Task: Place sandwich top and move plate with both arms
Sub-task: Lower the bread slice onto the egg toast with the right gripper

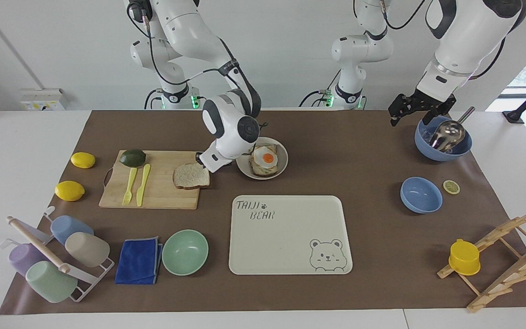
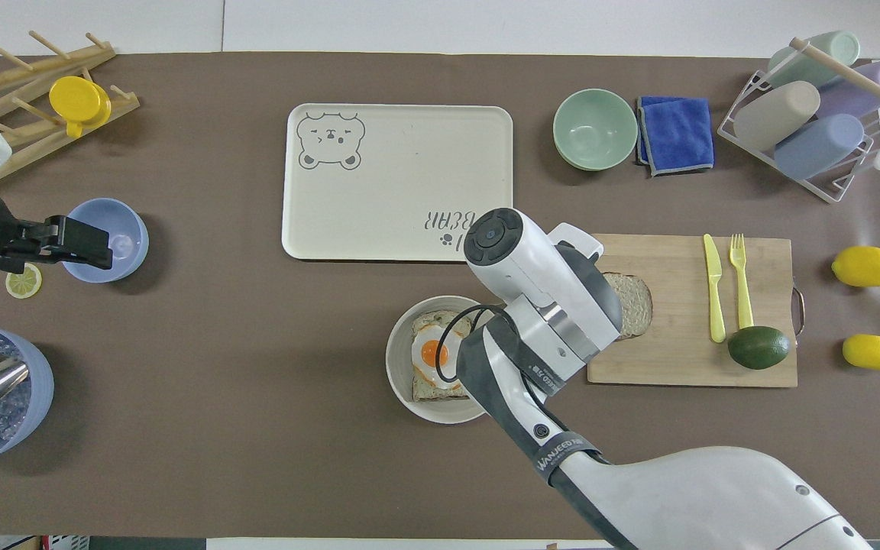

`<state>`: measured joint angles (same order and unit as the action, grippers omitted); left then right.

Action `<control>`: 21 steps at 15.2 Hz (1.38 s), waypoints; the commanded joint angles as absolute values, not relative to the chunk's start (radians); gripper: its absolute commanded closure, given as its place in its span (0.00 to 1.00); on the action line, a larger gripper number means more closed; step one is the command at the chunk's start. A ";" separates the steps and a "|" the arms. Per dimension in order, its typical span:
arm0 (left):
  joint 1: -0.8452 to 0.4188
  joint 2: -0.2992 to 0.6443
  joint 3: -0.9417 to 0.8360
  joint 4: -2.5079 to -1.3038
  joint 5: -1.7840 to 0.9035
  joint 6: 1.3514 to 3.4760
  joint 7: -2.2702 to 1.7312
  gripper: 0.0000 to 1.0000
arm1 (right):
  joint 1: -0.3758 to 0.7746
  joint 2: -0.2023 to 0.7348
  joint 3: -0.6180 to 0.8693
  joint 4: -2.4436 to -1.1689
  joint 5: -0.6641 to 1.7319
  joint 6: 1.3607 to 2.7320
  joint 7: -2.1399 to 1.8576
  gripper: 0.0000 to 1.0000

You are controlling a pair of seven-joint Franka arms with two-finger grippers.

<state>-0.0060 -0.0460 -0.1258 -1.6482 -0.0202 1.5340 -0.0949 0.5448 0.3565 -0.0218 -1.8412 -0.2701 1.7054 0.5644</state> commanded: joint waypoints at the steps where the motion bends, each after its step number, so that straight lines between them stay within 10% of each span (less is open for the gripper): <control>1: 0.003 -0.067 -0.130 -1.664 -0.008 1.526 -0.086 0.00 | 0.545 0.394 0.046 -1.682 -0.288 1.588 0.548 1.00; 8: 0.003 -0.067 -0.130 -1.664 -0.008 1.526 -0.086 0.00 | 0.636 0.474 0.114 -1.451 -0.184 1.480 0.593 1.00; 21: 0.005 -0.067 -0.130 -1.664 -0.008 1.526 -0.086 0.00 | 0.703 0.423 0.120 -1.669 -0.068 1.762 0.799 1.00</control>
